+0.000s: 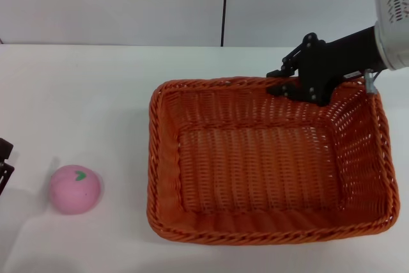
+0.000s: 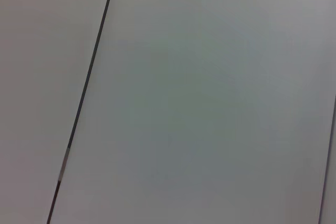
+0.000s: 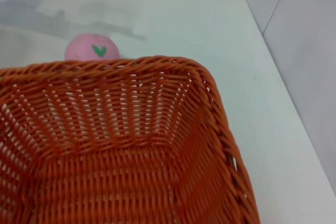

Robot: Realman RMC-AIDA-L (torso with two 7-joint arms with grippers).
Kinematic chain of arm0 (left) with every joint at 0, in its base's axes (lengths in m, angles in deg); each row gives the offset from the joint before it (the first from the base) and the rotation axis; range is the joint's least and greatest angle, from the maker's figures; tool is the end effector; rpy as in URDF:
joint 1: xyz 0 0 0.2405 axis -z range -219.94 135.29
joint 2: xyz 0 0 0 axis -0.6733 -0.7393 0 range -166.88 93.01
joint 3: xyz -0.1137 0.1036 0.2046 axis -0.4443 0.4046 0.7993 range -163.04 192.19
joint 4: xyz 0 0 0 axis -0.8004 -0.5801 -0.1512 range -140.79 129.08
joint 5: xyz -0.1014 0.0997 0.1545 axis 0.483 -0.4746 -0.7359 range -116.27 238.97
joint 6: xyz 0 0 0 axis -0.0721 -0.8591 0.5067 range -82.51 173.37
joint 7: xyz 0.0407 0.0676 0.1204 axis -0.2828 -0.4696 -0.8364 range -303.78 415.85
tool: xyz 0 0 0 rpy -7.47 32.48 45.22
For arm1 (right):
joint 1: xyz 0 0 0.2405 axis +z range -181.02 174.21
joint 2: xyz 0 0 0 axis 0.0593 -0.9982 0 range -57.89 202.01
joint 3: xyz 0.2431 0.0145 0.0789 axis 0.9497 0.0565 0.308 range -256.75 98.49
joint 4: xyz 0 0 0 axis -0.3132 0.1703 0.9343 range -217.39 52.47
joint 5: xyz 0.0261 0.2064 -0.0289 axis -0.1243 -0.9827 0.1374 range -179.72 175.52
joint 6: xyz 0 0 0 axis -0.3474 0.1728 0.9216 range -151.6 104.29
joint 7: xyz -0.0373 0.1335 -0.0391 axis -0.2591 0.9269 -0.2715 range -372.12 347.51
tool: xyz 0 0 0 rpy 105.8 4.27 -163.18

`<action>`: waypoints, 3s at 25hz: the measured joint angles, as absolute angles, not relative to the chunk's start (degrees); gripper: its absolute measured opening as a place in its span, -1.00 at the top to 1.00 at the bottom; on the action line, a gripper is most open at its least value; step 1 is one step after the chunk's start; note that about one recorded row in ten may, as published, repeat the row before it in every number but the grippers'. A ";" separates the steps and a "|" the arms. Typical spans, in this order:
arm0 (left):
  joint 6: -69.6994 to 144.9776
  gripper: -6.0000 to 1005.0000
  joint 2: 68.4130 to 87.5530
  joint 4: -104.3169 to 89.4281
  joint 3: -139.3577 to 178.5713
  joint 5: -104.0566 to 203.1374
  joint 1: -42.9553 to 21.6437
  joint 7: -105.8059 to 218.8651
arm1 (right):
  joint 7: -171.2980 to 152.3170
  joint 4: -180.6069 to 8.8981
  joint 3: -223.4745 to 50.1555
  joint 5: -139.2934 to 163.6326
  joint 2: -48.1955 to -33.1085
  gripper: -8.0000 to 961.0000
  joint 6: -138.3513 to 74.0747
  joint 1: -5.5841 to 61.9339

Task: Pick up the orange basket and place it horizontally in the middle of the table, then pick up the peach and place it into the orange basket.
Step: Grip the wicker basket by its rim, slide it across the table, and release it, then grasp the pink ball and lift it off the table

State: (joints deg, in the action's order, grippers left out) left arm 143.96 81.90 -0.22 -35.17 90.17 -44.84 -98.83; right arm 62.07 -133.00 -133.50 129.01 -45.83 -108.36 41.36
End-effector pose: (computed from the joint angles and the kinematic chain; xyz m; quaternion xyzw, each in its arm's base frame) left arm -0.3651 0.1374 -0.0024 -0.6716 -0.2711 -0.4100 0.5544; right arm 0.1793 0.3953 0.0007 -0.9917 -0.0824 0.0048 0.0989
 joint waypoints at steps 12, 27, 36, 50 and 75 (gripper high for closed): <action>143.76 -0.60 81.85 -0.50 -35.17 90.18 -44.76 -98.83 | 65.60 -133.27 -136.74 127.76 -46.88 0.41 -105.86 41.00; 150.00 -0.60 80.74 -11.15 -25.55 90.09 -41.31 -97.00 | 67.83 -146.48 -135.64 96.82 -46.84 -0.36 -107.22 22.84; 149.13 -0.60 81.01 -17.87 -18.68 90.08 -37.80 -95.28 | 60.12 -137.38 -133.45 68.84 -46.88 -0.36 -107.86 7.58; 133.87 -0.58 81.55 -11.81 -16.77 90.09 -35.26 -104.03 | 56.15 -122.89 -122.38 60.06 -46.78 -0.36 -117.81 4.41; 148.82 0.17 81.17 -10.62 -22.17 90.64 -33.47 -103.42 | 51.33 -110.82 -114.89 59.87 -46.86 -0.36 -118.11 5.48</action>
